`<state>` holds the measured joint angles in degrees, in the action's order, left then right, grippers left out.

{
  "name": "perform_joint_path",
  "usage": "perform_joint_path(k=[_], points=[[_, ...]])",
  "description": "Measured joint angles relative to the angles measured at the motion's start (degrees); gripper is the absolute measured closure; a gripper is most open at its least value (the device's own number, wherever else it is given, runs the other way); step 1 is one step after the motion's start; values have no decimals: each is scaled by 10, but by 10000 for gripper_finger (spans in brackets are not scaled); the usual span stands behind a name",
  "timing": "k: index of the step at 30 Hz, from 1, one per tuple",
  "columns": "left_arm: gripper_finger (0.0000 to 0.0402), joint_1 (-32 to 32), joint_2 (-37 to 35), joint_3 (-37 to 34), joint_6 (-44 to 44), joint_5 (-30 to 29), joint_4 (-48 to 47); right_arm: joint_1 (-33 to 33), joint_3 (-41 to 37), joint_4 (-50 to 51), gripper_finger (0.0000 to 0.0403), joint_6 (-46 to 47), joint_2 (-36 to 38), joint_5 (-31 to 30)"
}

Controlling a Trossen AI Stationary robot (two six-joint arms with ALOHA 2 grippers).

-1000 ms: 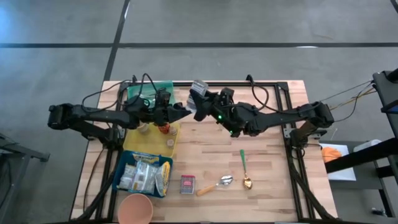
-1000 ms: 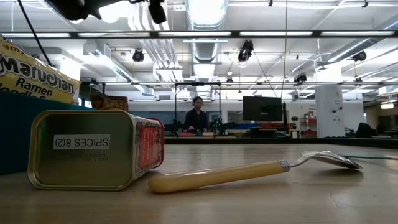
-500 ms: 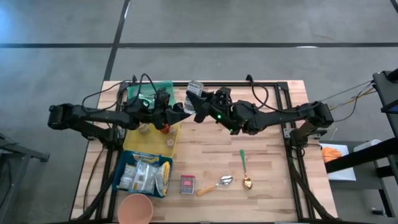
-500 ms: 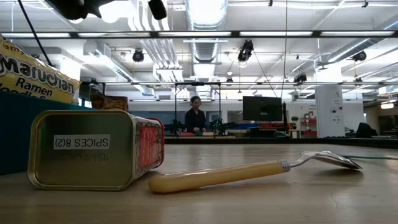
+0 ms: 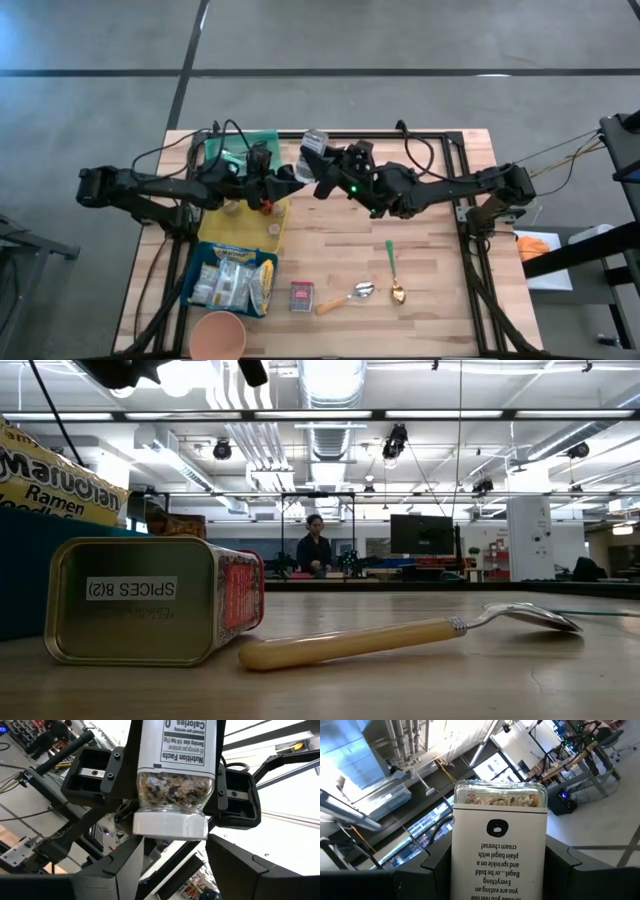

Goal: Pick & Place Food Item
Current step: Put the white seasoning bottle into the yellow bin

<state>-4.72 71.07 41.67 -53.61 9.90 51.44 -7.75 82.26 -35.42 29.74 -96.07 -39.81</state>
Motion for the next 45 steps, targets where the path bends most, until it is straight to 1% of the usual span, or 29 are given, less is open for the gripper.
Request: perform_joint_path(k=[3,7,14,18,28,33,39,42,45], points=[[179,9,0,0,3,-28,5,0,0,-17,210,-3,0,10],[177,28,0,1,3,-81,21,0,0,-31,210,-5,1,13],[177,63,-2,2,81,-192,90,1,1,-46,210,-2,4,18],[177,70,0,2,97,-236,93,2,0,-52,210,-3,1,21],[176,77,12,2,71,-243,99,15,0,-69,210,-5,3,32],[176,82,12,1,71,-241,125,22,0,-73,210,-1,3,33],[174,85,12,1,71,-239,126,24,5,-74,210,-2,3,41],[156,85,12,1,71,-238,121,24,7,-75,210,-2,1,42],[115,85,12,8,63,-232,96,24,8,-75,210,-2,-3,43]])
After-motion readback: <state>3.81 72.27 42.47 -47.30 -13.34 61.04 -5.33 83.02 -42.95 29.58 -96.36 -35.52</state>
